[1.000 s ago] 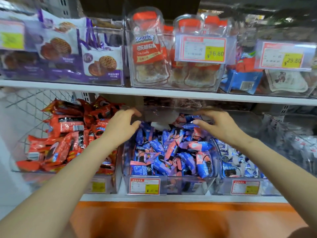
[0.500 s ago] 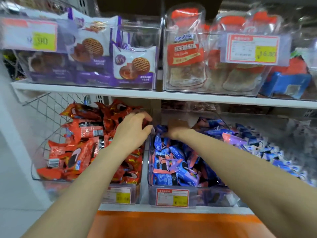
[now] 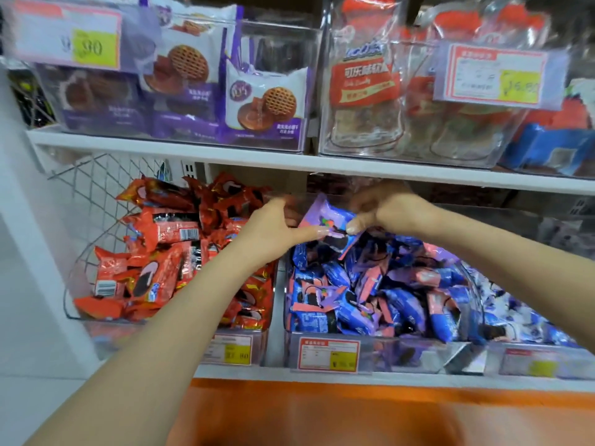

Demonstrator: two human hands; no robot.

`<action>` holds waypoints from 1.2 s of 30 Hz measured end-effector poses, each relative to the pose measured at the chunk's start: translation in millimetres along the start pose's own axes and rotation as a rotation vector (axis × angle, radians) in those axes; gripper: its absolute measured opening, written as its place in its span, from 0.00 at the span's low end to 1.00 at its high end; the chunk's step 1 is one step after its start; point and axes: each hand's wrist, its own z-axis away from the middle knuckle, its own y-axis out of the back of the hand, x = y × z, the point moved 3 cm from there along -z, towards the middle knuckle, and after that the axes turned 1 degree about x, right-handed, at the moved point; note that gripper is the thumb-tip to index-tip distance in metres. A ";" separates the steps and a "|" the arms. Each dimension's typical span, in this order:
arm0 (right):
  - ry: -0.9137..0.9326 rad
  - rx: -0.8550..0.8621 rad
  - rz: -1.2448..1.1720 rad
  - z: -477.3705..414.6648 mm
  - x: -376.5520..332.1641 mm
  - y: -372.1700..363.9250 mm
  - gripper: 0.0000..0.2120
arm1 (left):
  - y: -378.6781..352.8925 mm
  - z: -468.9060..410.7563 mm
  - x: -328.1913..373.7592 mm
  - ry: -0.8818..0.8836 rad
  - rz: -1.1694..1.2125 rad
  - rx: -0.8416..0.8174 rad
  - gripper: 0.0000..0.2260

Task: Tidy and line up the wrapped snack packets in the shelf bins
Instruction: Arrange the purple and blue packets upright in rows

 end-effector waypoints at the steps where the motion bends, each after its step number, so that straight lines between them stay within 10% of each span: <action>1: 0.007 -0.016 -0.081 5.9 -1.0 -0.4 0.06 | -2.8 0.5 0.5 0.017 0.078 -0.033 0.22; 7: 0.018 -0.092 -0.283 12.4 7.6 -9.9 0.07 | 2.4 6.4 5.3 -0.007 0.138 0.056 0.10; 18: -0.001 -0.139 0.421 -66.1 36.2 -52.0 0.11 | 49.2 9.6 -15.8 0.092 0.039 0.480 0.17; 36: 0.014 -0.107 0.466 -45.9 16.4 -29.5 0.06 | 46.3 3.3 -10.2 0.055 -0.133 0.450 0.17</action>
